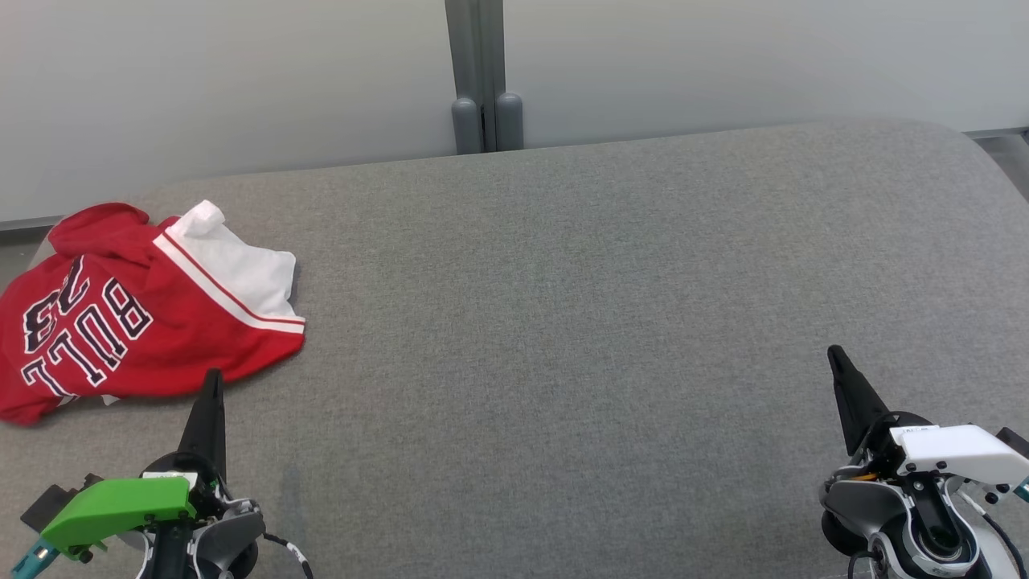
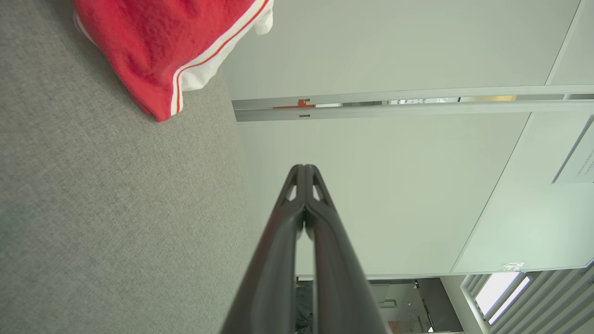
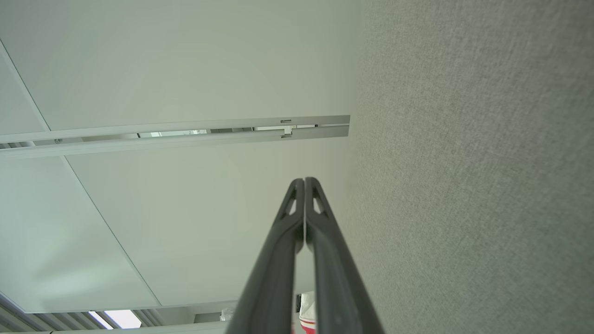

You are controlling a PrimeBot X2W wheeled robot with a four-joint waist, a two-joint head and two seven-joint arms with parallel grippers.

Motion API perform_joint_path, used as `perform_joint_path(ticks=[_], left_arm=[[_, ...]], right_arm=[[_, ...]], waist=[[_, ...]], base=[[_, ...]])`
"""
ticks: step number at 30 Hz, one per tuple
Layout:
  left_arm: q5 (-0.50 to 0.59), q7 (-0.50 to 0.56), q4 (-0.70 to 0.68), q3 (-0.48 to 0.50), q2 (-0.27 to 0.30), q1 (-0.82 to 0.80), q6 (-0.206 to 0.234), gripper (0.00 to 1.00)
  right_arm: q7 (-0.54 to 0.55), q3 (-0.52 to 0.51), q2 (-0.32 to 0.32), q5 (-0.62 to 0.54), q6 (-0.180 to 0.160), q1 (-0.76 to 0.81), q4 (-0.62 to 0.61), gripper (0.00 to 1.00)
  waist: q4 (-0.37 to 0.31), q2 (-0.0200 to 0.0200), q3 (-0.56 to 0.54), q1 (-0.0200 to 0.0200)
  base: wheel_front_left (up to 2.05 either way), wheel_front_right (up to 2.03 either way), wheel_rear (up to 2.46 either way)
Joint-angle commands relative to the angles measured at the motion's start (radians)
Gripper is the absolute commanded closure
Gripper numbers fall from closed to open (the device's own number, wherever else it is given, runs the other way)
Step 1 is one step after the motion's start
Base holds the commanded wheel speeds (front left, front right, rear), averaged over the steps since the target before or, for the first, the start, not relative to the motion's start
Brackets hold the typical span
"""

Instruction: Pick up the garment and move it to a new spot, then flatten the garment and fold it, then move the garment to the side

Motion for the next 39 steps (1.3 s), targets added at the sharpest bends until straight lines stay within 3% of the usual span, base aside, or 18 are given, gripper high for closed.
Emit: perform_joint_path(ticks=[1, 6, 7, 9, 10, 11, 20, 39], left_arm=[[-0.001, 0.003, -0.002, 0.002, 0.002, -0.012, -0.006, 1.0], [-0.001, 0.003, -0.002, 0.002, 0.002, -0.012, -0.006, 1.0], [0.0, 0.0, 0.003, 0.0, 0.0, 0.001, 0.0, 0.0], [0.0, -0.001, 0.019, -0.002, -0.004, 0.012, 0.001, 0.0], [0.0, -0.003, 0.025, -0.003, -0.006, 0.019, 0.001, 1.0], [0.001, -0.005, 0.029, -0.005, -0.007, 0.025, 0.001, 0.0], [0.056, -0.05, -0.007, -0.017, -0.006, 0.033, 0.001, 0.0], [0.371, -0.132, -0.077, -0.021, -0.003, 0.046, 0.015, 0.0]], right_arm=[[0.002, -0.001, 0.0, 0.007, 0.001, -0.005, -0.005, 1.0], [0.002, -0.001, 0.0, 0.007, 0.001, -0.005, -0.005, 1.0], [0.0, 0.0, 0.0, -0.001, 0.0, 0.001, 0.003, 0.0], [-0.001, 0.001, 0.005, -0.001, 0.0, 0.013, 0.017, 0.0], [-0.002, 0.002, 0.006, -0.001, 0.0, 0.021, 0.023, 1.0], [-0.005, 0.004, 0.008, -0.003, 0.0, 0.027, 0.028, 0.0], [-0.05, 0.022, 0.006, -0.064, 0.0, 0.044, -0.011, 0.0], [-0.132, 0.047, 0.004, -0.37, 0.001, 0.069, -0.098, 0.0]], waist=[[0.0, 0.0, 0.0, 0.0], [0.0, 0.0, 0.0, 0.0], [0.0, 0.0, 0.0, 0.0], [0.0, 0.0, 0.0, 0.0], [0.0, 0.0, 0.0, 0.0], [0.0, 0.0, 0.0, 0.0], [0.001, 0.0, 0.001, 0.0], [0.004, 0.0, 0.0, 0.0]], base=[[0.0, 0.0, 0.0], [0.0, 0.0, 0.0], [0.0, 0.0, 0.0], [0.0, 0.0, 0.0], [0.0, 0.0, 0.0], [0.0, 0.0, 0.0], [0.0, 0.0, 0.0], [0.0, 0.0, 0.0]])
